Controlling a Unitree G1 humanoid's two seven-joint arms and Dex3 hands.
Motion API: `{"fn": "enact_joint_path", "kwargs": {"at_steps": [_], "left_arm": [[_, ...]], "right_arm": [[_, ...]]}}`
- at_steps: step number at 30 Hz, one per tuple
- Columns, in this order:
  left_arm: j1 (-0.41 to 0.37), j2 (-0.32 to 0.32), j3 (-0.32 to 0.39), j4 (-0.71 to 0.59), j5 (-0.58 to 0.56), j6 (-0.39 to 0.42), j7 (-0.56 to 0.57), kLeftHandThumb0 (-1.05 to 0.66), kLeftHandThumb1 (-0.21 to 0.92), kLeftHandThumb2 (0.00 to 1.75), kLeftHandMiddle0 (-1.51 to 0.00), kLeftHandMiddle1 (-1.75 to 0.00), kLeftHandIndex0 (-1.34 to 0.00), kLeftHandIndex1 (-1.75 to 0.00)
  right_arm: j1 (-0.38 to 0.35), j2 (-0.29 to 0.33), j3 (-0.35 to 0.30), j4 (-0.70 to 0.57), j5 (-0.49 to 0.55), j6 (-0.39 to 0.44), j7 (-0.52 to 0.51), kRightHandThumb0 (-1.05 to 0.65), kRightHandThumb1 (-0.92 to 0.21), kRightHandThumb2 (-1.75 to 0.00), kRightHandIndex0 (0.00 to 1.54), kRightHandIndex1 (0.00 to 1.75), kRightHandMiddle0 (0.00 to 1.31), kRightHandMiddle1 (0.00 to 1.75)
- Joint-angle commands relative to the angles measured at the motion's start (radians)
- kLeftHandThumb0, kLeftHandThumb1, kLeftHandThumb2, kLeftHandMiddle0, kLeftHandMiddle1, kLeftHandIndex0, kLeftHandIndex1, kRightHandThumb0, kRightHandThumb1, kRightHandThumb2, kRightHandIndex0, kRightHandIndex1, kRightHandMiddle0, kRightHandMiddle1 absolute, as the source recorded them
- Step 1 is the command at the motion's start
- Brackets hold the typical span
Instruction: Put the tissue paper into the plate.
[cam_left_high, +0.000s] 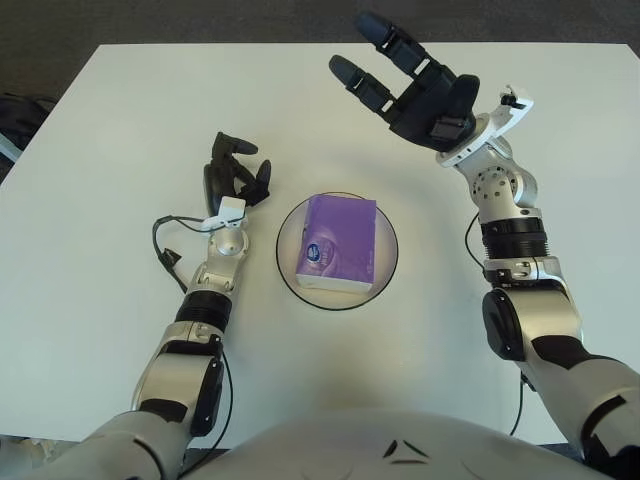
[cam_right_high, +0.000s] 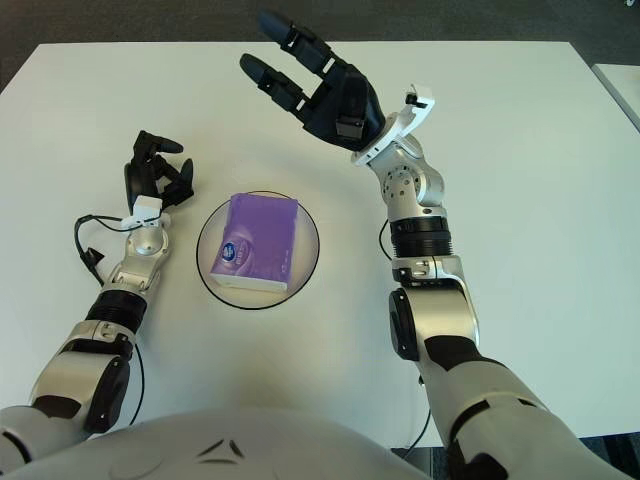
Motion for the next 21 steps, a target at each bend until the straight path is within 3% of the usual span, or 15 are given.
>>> {"fn": "enact_joint_path", "kwargs": {"at_steps": [1, 5, 13, 17, 21], "left_arm": [[0.175, -0.002, -0.014, 0.155, 0.022, 0.002, -0.007, -0.39, 0.65, 0.84, -0.91, -1.75, -0.41, -1.69], [0.179, -0.002, -0.014, 0.152, 0.02, -0.005, -0.011, -0.39, 0.65, 0.84, -0.88, -1.75, -0.4, -1.69], [0.183, 0.001, -0.013, 0.152, 0.015, -0.015, -0.017, -0.39, 0.66, 0.85, -0.8, -1.75, -0.39, -1.7], [0.186, 0.003, -0.012, 0.154, 0.013, -0.015, -0.018, -0.39, 0.66, 0.84, -0.78, -1.75, -0.39, -1.71], [0.189, 0.003, -0.01, 0.154, 0.012, -0.018, -0.019, -0.39, 0.66, 0.84, -0.77, -1.75, -0.38, -1.71]], "right_arm": [[-0.009, 0.039, -0.052, 0.012, 0.002, -0.026, -0.067, -1.01, -0.92, -0.62, 0.11, 0.02, 0.0, 0.31], [0.032, 0.067, -0.093, -0.015, -0.011, -0.061, -0.162, -1.0, -0.92, -0.68, 0.16, 0.04, 0.0, 0.39], [0.106, 0.087, -0.14, -0.019, -0.054, -0.153, -0.238, -0.93, -0.92, -0.73, 0.22, 0.06, 0.0, 0.45], [0.182, 0.136, -0.138, -0.042, -0.161, -0.318, -0.329, -0.85, -0.92, -0.73, 0.26, 0.06, 0.0, 0.57], [0.234, 0.167, -0.129, -0.056, -0.223, -0.41, -0.382, -0.8, -0.92, -0.73, 0.28, 0.06, 0.0, 0.66]]}}
